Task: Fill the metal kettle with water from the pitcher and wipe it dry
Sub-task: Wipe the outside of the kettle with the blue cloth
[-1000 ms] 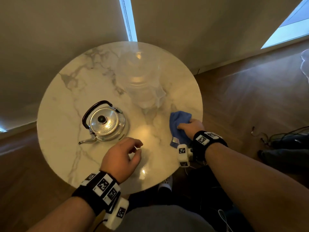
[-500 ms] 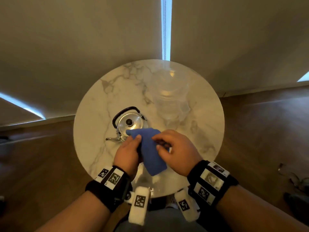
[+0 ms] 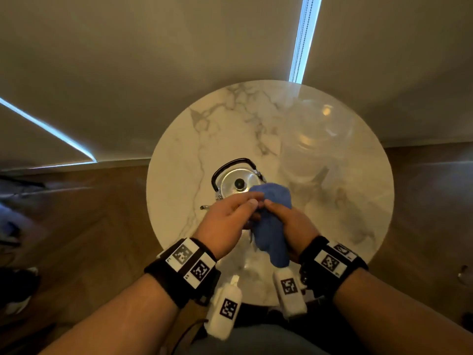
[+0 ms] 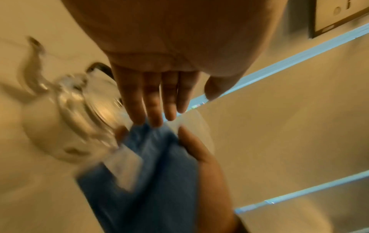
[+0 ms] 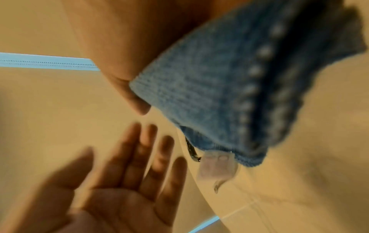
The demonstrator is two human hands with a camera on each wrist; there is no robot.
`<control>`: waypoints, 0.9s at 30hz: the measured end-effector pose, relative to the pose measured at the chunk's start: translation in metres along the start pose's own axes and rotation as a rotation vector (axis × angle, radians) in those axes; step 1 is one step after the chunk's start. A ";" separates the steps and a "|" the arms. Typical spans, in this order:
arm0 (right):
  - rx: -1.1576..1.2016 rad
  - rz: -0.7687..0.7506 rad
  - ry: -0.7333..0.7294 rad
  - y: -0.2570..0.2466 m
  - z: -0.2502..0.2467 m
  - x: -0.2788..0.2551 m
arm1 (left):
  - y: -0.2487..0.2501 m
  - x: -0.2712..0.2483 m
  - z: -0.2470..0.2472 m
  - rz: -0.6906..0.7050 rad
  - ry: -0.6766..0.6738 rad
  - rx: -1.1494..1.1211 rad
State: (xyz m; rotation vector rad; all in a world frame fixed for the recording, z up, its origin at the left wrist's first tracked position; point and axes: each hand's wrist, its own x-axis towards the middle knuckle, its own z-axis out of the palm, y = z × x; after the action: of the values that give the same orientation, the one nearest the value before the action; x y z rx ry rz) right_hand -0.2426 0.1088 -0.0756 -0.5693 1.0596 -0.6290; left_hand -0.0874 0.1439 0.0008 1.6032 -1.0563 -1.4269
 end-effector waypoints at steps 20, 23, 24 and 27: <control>-1.472 -0.219 0.416 -0.007 0.041 0.064 | -0.083 0.120 -0.092 0.152 -0.088 0.755; -1.472 -0.256 0.392 0.002 0.029 0.046 | -0.087 0.123 -0.097 0.149 -0.108 0.736; -1.483 -0.231 0.363 0.007 0.027 0.039 | -0.089 0.124 -0.097 0.151 -0.109 0.737; -1.535 -0.177 0.325 0.009 0.026 0.033 | -0.092 0.125 -0.097 0.137 -0.105 0.737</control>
State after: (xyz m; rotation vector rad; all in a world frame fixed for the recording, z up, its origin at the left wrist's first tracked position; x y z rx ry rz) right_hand -0.2054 0.0948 -0.0918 -1.9365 1.7200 0.0880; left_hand 0.0247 0.0653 -0.1208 1.9021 -1.8641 -1.0893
